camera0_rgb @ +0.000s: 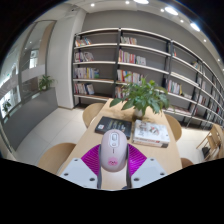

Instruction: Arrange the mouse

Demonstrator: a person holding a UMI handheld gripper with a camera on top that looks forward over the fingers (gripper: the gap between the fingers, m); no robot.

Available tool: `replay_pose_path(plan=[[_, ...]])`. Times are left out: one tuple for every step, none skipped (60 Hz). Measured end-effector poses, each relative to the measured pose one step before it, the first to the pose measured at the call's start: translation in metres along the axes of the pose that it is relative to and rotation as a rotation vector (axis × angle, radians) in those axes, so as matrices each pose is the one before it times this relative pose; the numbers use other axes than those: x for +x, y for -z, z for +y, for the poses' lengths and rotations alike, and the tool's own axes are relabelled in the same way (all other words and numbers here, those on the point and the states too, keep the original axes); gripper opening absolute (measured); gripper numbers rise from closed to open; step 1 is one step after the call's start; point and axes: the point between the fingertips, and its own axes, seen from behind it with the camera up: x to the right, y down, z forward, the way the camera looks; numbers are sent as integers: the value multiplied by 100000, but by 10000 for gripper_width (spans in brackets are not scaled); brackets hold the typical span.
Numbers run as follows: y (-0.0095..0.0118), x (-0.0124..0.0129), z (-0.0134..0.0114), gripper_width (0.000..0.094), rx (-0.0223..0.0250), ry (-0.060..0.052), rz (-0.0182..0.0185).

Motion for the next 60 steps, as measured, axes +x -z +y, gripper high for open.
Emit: replay_pose_path(plan=[[582, 946, -804, 337, 1850, 242, 887], [684, 920, -843, 336, 1698, 65, 923], [615, 926, -780, 336, 1731, -77, 875], [594, 911, -704, 336, 1607, -267, 820], [585, 630, -355, 335, 1605, -355, 756], [251, 1221, -870, 335, 872, -494, 373], [358, 833, -399, 335, 897, -454, 561], [320, 921, -166, 335, 642, -362, 661], [236, 935, -67, 335, 380, -383, 808], [229, 926, 79, 335, 194, -422, 869], [144, 874, 239, 335, -4, -387, 755], [825, 345, 934, 334, 164, -360, 848], [34, 837, 545, 334, -478, -419, 683], [-396, 1157, 64, 334, -1041, -565, 565], [-134, 762, 766, 333, -1168, -560, 586], [-155, 700, 930, 333, -1677, -501, 442], [-220, 587, 1105, 333, -2117, -268, 328], [104, 303, 1878, 333, -2072, 48, 401], [-244, 570, 1337, 332, -2503, 267, 460], [-59, 260, 2138, 333, -2048, 595, 683], [-788, 906, 658, 333, -2468, 622, 538], [-480, 482, 1355, 332, -2374, 562, 567], [-516, 327, 1343, 333, -2310, 25, 350], [-313, -36, 1776, 335, -2168, -451, 181], [-546, 57, 1395, 334, -2332, -895, -273], [-579, -33, 1452, 333, -2488, -1079, -632], [-744, -240, 1882, 333, -2095, -986, -676], [-401, 16, 1061, 334, -2255, -759, -833], [-572, -289, 1350, 333, -1790, -456, -670], [-449, -160, 1154, 335, -1724, -421, -758], [-438, -160, 1108, 334, -1828, -606, -655], [-407, -139, 1094, 335, -1898, -769, -536], [-396, -157, 1032, 334, -1742, -619, -478], [-281, -289, 913, 335, -1549, -378, -443], [-376, -145, 830, 335, -1103, -288, -531], [-611, -63, 999, 336, -709, -313, -492], [-387, -141, 712, 335, -1061, -430, -402], [-367, -142, 676, 335, -1031, -435, -339], [-280, -124, 655, 338, -902, -376, -305], [-7, -234, 342, 337, -954, -213, -263], [158, -151, 252, 338, -771, 125, -248], [-224, -142, 402, 338, -296, 305, -369], [-588, -146, 813, 337, 151, 222, -375], [-214, -162, 379, 349, -262, -44, -525], [-206, -186, 326, 361, -196, -175, -605], [-228, -131, 305, 374, -226, -150, -524], [-219, -128, 357, 390, -429, -63, -466], [-225, -75, 487, 404, -1070, -44, -162], [-19, 29, -22, 417, 1163, 185, 498], [-143, 79, -298, 425, 2394, 58, 393], [247, 258, -223, 442, -944, -377, 380], [-47, -87, 179, 452, 70, -291, 79], [166, -21, -225, 468, 683, -267, 308], [-1, 91, 113, 487, -290, -357, 772], [-71, 34, 112, 503, -424, -185, 481], [-86, -23, -8, 520, -75, 53, 345], [-21, -38, -8, 556, -284, 206, 398], [21, -33, 98, 635, -924, 214, 461], [116, 41, 130, 667, -1259, 304, 644], [199, 27, 26, 727, -952, 676, 610]])
